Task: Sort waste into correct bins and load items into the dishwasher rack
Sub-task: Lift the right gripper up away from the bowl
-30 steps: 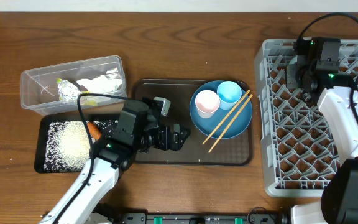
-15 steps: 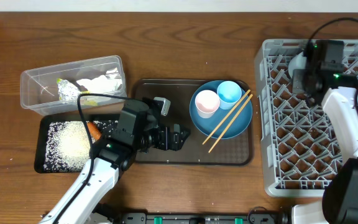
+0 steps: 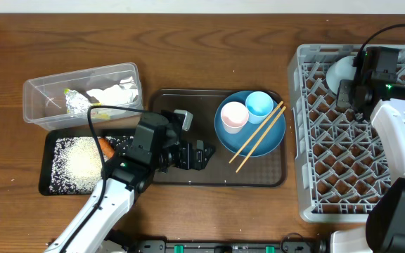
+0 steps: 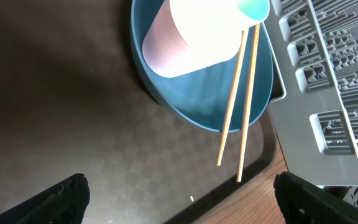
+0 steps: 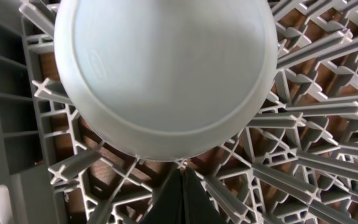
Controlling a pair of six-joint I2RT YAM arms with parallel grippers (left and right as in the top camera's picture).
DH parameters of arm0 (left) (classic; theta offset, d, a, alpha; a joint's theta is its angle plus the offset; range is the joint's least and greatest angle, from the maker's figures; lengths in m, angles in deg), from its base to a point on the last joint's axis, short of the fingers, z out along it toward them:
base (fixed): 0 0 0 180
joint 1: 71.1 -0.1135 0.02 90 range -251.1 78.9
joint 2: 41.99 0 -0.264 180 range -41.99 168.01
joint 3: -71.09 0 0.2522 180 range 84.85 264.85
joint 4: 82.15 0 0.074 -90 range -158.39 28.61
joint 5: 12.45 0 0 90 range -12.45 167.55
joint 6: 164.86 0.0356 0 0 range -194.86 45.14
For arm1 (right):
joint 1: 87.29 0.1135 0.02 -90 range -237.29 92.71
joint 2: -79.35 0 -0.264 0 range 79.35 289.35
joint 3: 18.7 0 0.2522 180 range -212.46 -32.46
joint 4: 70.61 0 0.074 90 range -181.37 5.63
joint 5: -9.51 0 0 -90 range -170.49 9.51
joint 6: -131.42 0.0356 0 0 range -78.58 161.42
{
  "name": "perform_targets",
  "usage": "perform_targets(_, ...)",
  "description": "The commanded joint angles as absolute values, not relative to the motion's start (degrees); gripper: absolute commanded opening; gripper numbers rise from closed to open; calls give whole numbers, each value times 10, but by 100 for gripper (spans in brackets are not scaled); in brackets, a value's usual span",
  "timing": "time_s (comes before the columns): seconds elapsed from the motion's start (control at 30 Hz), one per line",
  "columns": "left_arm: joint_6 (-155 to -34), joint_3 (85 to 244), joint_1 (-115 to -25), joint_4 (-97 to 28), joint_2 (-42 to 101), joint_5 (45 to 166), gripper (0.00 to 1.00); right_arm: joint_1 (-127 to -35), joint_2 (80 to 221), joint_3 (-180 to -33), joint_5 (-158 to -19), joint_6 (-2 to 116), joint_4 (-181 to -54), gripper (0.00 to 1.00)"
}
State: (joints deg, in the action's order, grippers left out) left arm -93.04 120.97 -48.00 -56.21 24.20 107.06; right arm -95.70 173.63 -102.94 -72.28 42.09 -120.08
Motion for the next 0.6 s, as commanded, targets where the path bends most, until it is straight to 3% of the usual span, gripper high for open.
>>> perform_targets(0.0, -928, 1218, -480, -562, 235, 1064, 98, -968, 1737, -1039, -726, 431, -1194, 1)
perform_targets(0.57, -928, 1218, -480, -562, 235, 1064, 98, -968, 1755, -1039, -730, 431, -1163, 1)
